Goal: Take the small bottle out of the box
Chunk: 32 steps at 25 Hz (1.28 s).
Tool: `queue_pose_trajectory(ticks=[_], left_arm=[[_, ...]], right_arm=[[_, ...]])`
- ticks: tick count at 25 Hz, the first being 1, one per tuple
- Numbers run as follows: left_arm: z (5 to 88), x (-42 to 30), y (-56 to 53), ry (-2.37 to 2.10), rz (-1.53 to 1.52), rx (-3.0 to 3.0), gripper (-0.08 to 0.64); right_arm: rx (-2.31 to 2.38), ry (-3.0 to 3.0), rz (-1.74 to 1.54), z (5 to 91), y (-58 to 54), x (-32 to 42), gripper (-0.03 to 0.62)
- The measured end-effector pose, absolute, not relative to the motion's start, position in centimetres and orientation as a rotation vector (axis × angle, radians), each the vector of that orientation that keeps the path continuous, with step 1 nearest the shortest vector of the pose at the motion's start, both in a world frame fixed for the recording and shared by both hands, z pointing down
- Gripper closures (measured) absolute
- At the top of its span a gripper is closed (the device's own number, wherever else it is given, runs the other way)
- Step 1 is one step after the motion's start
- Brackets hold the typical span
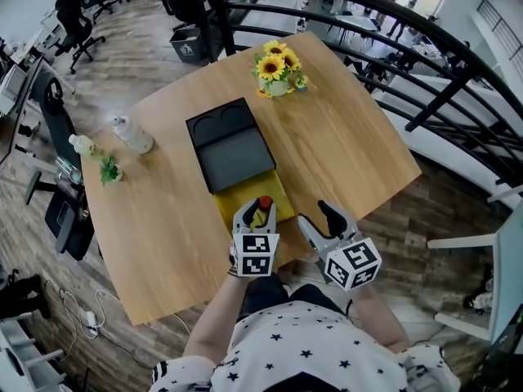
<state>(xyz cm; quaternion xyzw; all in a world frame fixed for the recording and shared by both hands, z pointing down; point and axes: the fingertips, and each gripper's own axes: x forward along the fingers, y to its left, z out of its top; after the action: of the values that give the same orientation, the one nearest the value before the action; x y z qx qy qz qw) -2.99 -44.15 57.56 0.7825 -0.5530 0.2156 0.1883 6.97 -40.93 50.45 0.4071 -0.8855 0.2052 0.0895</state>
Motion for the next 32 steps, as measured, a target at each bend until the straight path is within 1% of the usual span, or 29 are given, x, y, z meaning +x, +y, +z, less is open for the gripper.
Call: queue_pose_trajectory(ticks=[10, 22, 24, 26, 29, 32], left_arm=[[54.7, -1.9, -42.2, -1.592, 0.536, 2.251, 0.435], [50.8, -2.2, -38.6, -1.656, 0.410, 2.256, 0.435], [50.1, -2.3, -37.8, -1.666, 0.385, 2.259, 0.436], [49.5, -2.2, -36.9, -1.678, 0.360, 2.260, 0.436], [48.7, -2.1, -35.6, -1.695, 0.332, 2.260, 0.436], [48.0, -2.0, -34.0, -1.710, 0.311, 2.263, 0.436]], right_arm=[[1.228, -2.651, 0.583, 49.8, -38.5, 8.3, 0.370], [1.210, -2.671, 0.530, 49.0, -34.7, 8.5, 0.370], [1.223, -2.668, 0.496, 48.6, -34.1, 8.7, 0.394], [1.235, -2.667, 0.465, 48.2, -33.4, 9.0, 0.401], [1.263, -2.665, 0.425, 47.7, -32.4, 9.5, 0.466], [1.286, -2.668, 0.396, 47.2, -31.3, 10.0, 0.511]])
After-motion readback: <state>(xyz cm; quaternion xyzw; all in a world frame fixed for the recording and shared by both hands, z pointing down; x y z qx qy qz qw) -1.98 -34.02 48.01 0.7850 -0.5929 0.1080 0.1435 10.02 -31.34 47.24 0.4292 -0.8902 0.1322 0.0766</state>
